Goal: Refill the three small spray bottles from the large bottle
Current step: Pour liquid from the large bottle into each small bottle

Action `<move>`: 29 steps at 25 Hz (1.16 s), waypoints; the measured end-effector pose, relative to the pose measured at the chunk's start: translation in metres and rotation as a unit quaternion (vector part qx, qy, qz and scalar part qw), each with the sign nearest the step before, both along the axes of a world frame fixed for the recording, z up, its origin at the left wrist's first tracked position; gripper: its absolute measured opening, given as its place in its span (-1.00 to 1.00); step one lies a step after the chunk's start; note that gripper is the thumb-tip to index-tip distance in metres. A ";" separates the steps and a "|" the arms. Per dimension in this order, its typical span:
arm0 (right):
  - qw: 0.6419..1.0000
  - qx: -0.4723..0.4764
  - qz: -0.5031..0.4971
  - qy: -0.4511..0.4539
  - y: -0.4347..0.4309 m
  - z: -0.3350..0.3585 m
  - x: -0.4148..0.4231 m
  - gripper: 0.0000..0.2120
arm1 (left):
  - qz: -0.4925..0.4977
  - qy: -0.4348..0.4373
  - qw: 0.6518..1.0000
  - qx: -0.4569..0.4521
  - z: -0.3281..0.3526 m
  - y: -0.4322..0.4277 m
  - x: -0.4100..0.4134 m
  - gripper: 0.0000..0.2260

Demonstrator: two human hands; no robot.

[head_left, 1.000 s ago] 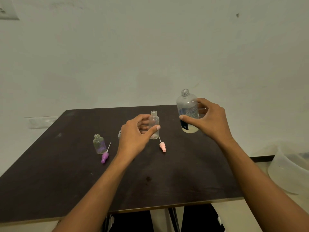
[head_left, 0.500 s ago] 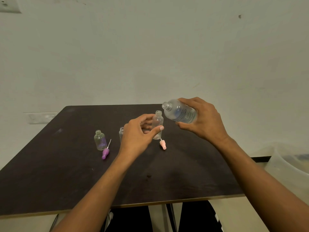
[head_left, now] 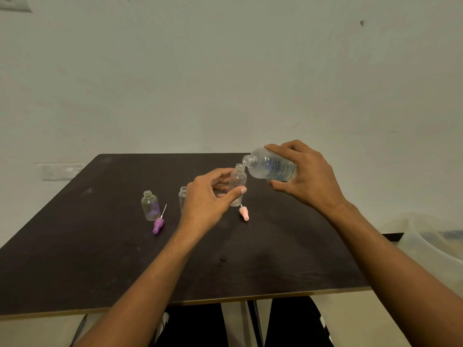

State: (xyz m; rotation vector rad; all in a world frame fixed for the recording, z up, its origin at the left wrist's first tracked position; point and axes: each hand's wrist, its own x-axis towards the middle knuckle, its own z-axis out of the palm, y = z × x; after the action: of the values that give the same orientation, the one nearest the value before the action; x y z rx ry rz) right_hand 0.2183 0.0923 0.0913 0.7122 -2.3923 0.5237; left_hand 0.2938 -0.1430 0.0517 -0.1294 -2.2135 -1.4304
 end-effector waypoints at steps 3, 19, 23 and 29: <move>1.000 0.009 -0.001 0.008 0.000 0.000 0.000 -0.29 | -0.002 -0.001 1.000 0.003 -0.001 -0.001 0.001 -0.63; 0.997 0.069 -0.003 0.041 0.001 0.006 -0.001 -0.29 | 0.007 -0.019 1.000 -0.014 -0.006 -0.003 -0.001 -0.59; 0.995 0.078 0.001 0.054 0.003 0.007 -0.001 -0.29 | 0.006 -0.025 0.999 -0.020 -0.006 -0.002 -0.001 -0.60; 0.993 0.094 -0.002 0.068 0.004 0.009 -0.003 -0.27 | 0.003 -0.028 1.000 -0.008 -0.008 -0.001 -0.001 -0.60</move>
State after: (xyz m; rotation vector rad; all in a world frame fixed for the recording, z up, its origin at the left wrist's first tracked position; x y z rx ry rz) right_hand 0.2156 0.0960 0.1001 0.7981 -2.3349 0.2406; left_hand 0.2926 -0.1438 0.0440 -0.0890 -2.2684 -1.4284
